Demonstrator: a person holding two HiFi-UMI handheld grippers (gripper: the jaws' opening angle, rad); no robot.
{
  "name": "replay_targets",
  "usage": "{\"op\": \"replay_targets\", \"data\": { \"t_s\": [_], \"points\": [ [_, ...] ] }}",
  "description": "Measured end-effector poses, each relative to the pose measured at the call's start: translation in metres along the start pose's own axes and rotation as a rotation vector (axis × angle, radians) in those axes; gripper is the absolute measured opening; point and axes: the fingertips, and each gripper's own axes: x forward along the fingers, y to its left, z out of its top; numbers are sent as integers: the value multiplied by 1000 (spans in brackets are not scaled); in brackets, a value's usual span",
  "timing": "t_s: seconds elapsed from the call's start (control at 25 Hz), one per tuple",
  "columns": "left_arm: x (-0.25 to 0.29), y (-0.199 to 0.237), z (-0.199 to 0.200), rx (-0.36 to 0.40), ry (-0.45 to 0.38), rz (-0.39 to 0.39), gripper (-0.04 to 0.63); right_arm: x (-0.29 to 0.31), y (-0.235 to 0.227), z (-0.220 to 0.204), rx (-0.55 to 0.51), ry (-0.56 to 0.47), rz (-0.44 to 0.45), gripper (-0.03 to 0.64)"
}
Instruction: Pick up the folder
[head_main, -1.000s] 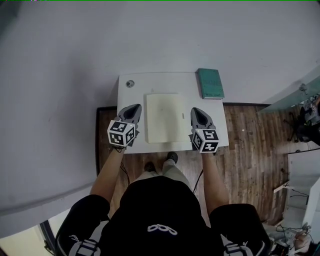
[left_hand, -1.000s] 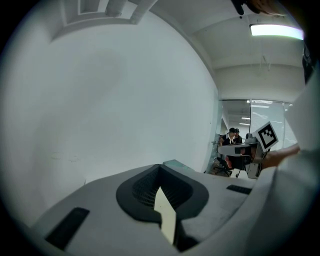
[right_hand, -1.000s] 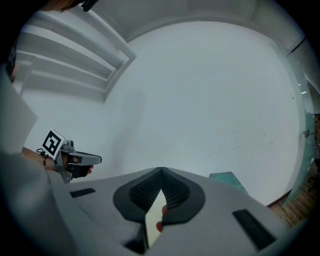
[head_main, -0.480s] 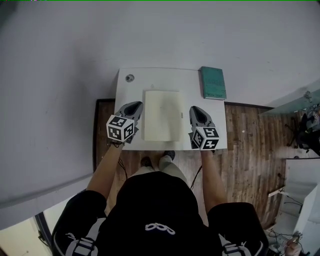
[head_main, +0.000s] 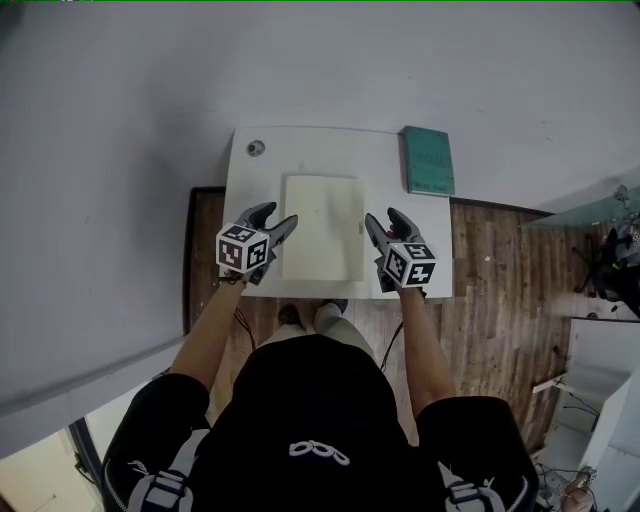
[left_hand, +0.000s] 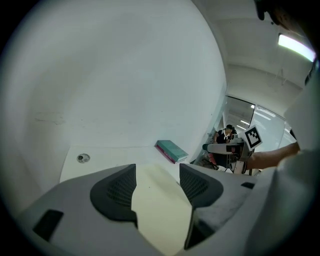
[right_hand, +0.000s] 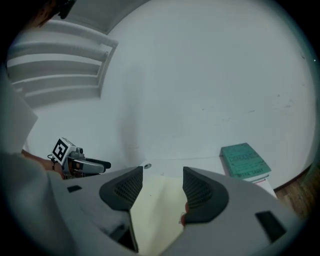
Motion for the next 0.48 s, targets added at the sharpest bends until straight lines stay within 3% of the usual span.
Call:
{"op": "replay_targets", "data": {
  "t_s": [0.48],
  "points": [
    [48,39,-73,-179,136,22,276,51,-36,-73,114,212,40,278]
  ]
}}
